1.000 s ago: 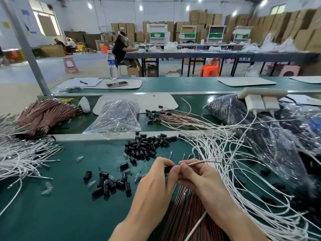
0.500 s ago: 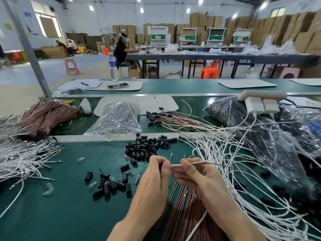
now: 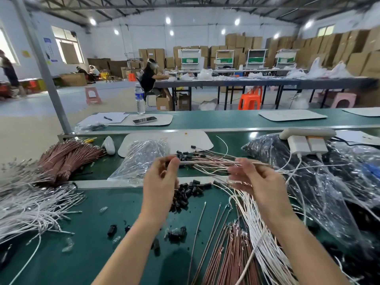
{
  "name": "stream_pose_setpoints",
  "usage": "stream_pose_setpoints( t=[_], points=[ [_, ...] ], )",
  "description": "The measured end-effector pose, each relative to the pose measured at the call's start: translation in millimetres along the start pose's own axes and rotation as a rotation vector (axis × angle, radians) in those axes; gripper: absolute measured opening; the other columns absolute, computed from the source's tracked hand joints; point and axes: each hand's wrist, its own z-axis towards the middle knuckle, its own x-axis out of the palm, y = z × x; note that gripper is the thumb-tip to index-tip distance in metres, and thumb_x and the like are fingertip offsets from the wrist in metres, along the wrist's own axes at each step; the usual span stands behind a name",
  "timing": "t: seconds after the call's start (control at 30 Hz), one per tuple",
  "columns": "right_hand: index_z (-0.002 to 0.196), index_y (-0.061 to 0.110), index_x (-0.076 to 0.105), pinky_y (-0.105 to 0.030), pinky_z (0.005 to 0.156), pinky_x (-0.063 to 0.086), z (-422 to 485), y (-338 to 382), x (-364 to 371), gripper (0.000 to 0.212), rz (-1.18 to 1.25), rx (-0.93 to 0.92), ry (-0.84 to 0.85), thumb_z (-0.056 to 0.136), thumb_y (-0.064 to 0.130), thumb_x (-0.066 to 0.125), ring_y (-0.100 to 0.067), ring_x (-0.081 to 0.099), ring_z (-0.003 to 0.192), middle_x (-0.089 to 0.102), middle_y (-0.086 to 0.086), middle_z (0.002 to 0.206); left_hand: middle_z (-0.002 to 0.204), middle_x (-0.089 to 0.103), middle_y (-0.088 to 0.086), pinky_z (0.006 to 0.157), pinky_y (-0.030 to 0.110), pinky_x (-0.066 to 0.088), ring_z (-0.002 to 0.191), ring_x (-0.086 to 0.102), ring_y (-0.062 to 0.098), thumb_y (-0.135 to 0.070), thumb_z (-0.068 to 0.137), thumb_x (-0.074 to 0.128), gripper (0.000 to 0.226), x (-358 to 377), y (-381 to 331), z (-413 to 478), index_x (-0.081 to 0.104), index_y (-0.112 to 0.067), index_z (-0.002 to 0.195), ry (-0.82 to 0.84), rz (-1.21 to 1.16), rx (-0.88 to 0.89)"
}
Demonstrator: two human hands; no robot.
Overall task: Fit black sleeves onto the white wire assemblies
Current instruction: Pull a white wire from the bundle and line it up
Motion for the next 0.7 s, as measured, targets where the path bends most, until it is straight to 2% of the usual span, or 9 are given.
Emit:
stream_pose_setpoints(
  t=[0.07, 0.13, 0.17, 0.23, 0.33, 0.47, 0.53, 0.63, 0.7],
  points=[
    [0.11, 0.008, 0.064, -0.029, 0.073, 0.062, 43, 21, 4, 0.041, 0.02, 0.122, 0.024, 0.088, 0.043, 0.064, -0.027, 0.076, 0.089, 0.077, -0.015, 0.099, 0.097, 0.07, -0.005, 0.07, 0.02, 0.058, 0.072, 0.069, 0.009, -0.04, 0.098, 0.06, 0.045, 16, -16, 46, 0.047, -0.023, 0.138, 0.032, -0.004, -0.092],
    [0.115, 0.001, 0.053, -0.031, 0.076, 0.062, 73, 30, 4, 0.039, 0.023, 0.335, 0.052, 0.094, 0.033, 0.062, -0.031, 0.075, 0.092, 0.073, -0.024, 0.104, 0.119, 0.064, 0.008, 0.09, 0.039, 0.059, 0.08, 0.069, 0.014, -0.034, 0.1, 0.059, 0.068, 27, -27, 78, 0.023, -0.022, 0.156, 0.055, 0.035, -0.253],
    [0.117, -0.004, 0.053, -0.03, 0.075, 0.062, 78, 28, 1, 0.04, -0.022, 0.419, 0.075, 0.097, 0.03, 0.061, -0.031, 0.075, 0.093, 0.072, -0.026, 0.106, 0.119, 0.062, 0.011, 0.095, 0.045, 0.056, 0.081, 0.068, 0.016, -0.031, 0.102, 0.058, 0.069, 27, -27, 84, 0.018, -0.021, 0.158, 0.059, 0.065, -0.309],
    [0.122, -0.008, 0.057, -0.028, 0.073, 0.062, 73, 13, -9, 0.041, -0.19, 0.494, 0.141, 0.101, 0.027, 0.056, -0.029, 0.075, 0.093, 0.073, -0.023, 0.106, 0.117, 0.059, 0.008, 0.092, 0.046, 0.058, 0.084, 0.067, 0.019, -0.025, 0.104, 0.054, 0.064, 19, -22, 79, 0.02, -0.017, 0.157, 0.085, 0.127, -0.323],
    [0.118, -0.002, 0.063, -0.028, 0.073, 0.062, 48, -16, -15, 0.03, -0.302, 0.414, 0.144, 0.103, 0.023, 0.056, -0.023, 0.076, 0.083, 0.077, -0.015, 0.097, 0.113, 0.06, 0.003, 0.073, 0.034, 0.061, 0.091, 0.067, 0.021, -0.024, 0.103, 0.054, 0.051, -9, 0, 45, 0.032, -0.015, 0.149, 0.167, 0.297, -0.242],
    [0.119, 0.007, 0.065, -0.022, 0.063, 0.059, 20, -38, 1, 0.022, -0.412, 0.253, 0.107, 0.106, 0.012, 0.049, -0.016, 0.072, 0.076, 0.076, -0.007, 0.09, 0.114, 0.063, 0.003, 0.085, 0.047, 0.058, 0.094, 0.068, 0.03, -0.026, 0.104, 0.05, 0.037, -44, 25, 0, 0.042, -0.019, 0.14, 0.247, 0.541, -0.31],
    [0.122, 0.01, 0.064, -0.024, 0.069, 0.06, 10, -42, 15, 0.023, -0.467, 0.194, 0.118, 0.106, 0.011, 0.048, -0.014, 0.072, 0.082, 0.076, -0.003, 0.092, 0.108, 0.064, -0.003, 0.079, 0.039, 0.056, 0.088, 0.068, 0.024, -0.027, 0.104, 0.048, 0.032, -51, 27, -21, 0.048, -0.022, 0.136, 0.291, 0.593, -0.291],
    [0.128, 0.015, 0.062, -0.031, 0.086, 0.058, -3, -46, 28, 0.026, -0.529, 0.129, 0.118, 0.106, 0.013, 0.048, -0.009, 0.068, 0.091, 0.074, 0.003, 0.097, 0.096, 0.064, -0.011, 0.06, 0.021, 0.047, 0.075, 0.062, 0.006, -0.03, 0.104, 0.047, 0.024, -45, 19, -50, 0.055, -0.023, 0.126, 0.378, 0.671, -0.198],
    [0.13, 0.019, 0.06, -0.038, 0.092, 0.056, -13, -50, 29, 0.029, -0.6, 0.077, 0.087, 0.105, 0.014, 0.047, -0.01, 0.067, 0.095, 0.072, 0.008, 0.101, 0.096, 0.065, -0.011, 0.061, 0.02, 0.047, 0.074, 0.062, 0.004, -0.033, 0.104, 0.045, 0.022, -36, 12, -70, 0.058, -0.024, 0.119, 0.483, 0.774, -0.135]
  ],
)
